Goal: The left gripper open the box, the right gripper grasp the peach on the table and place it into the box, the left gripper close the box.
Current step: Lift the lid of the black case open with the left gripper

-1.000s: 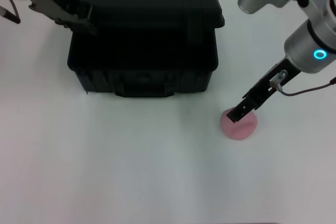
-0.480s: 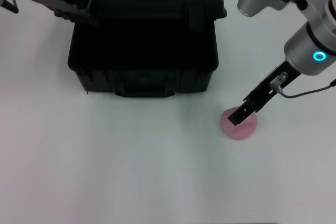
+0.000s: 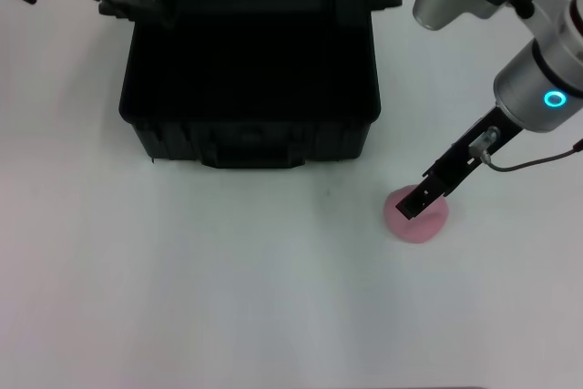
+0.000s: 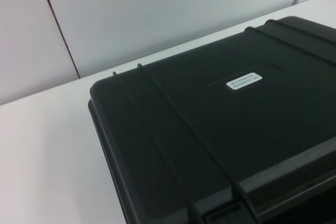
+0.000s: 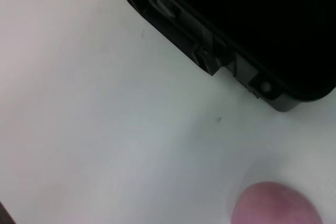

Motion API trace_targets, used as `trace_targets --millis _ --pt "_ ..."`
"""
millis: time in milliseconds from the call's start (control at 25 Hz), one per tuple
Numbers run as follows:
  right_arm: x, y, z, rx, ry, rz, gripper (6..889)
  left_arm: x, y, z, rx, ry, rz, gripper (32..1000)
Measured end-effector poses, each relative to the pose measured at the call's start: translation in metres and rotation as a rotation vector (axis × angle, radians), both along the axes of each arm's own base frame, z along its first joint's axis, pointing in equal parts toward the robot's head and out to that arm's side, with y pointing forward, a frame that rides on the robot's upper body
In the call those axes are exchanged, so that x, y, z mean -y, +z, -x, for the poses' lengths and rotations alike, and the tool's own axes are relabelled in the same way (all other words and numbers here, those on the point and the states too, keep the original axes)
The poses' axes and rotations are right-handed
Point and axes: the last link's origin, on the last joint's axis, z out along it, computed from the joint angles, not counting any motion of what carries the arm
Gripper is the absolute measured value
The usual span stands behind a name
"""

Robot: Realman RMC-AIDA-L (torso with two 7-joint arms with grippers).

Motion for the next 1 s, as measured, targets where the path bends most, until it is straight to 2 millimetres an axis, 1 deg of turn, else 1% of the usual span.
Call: trace_targets --millis 440,1000 --pt "0.000 0.000 0.000 0.001 0.000 0.001 850 -0.005 0.014 -0.003 0.035 -0.020 -0.028 488" --pt "-0.003 0.003 -0.003 0.031 0.001 -0.016 851 -0.008 0.019 -0.008 0.049 -0.041 -0.042 489"
